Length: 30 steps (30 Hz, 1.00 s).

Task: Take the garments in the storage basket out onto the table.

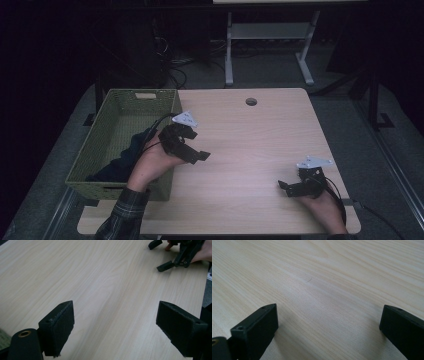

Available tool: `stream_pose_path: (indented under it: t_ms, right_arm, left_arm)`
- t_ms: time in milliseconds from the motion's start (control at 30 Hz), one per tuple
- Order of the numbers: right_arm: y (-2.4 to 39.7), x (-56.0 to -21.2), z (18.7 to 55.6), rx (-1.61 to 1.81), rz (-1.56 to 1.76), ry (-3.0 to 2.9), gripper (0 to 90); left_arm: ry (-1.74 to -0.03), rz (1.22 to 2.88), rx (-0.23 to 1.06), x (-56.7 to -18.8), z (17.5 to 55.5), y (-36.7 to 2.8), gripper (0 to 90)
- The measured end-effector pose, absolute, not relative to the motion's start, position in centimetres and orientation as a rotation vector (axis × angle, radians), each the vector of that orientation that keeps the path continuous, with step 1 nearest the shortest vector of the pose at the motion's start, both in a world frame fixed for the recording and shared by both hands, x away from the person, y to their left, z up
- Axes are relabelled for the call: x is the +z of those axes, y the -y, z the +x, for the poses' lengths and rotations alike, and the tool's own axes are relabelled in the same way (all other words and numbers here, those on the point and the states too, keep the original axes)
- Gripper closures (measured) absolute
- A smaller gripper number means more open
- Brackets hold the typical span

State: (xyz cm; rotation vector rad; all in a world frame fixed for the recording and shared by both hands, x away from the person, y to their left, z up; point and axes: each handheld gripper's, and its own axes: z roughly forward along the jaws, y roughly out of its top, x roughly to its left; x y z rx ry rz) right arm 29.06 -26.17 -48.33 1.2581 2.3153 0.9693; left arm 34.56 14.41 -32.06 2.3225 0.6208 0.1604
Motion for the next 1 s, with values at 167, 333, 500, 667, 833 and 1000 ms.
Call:
stream_pose_path:
  t_ms: [167,333,500,667,833,1000]
  right_arm:
    - [26.2,-48.3,29.1,0.969,1.258,-2.315,1.5]
    - [26.2,-48.3,29.1,0.970,1.258,-2.315,1.5]
    - [26.2,-48.3,29.1,0.969,1.258,-2.315,1.5]
    - [26.2,-48.3,29.1,0.969,1.256,-2.314,1.5]
    - [26.2,-48.3,29.1,0.969,1.252,-2.314,1.5]
    - [26.2,-48.3,29.1,0.970,1.253,-2.314,1.5]
  left_arm:
    - [-0.649,2.322,0.177,-31.7,34.7,-15.4,15.0]
    - [-0.684,2.309,0.200,-31.4,34.8,-16.7,15.0]
    - [-0.722,2.296,0.225,-31.1,34.8,-17.7,15.0]
    - [-0.743,2.305,0.258,-30.9,34.9,-18.8,15.0]
    - [-0.769,2.300,0.273,-30.7,34.8,-19.4,15.0]
    - [-0.797,2.298,0.292,-30.7,34.8,-20.2,15.0]
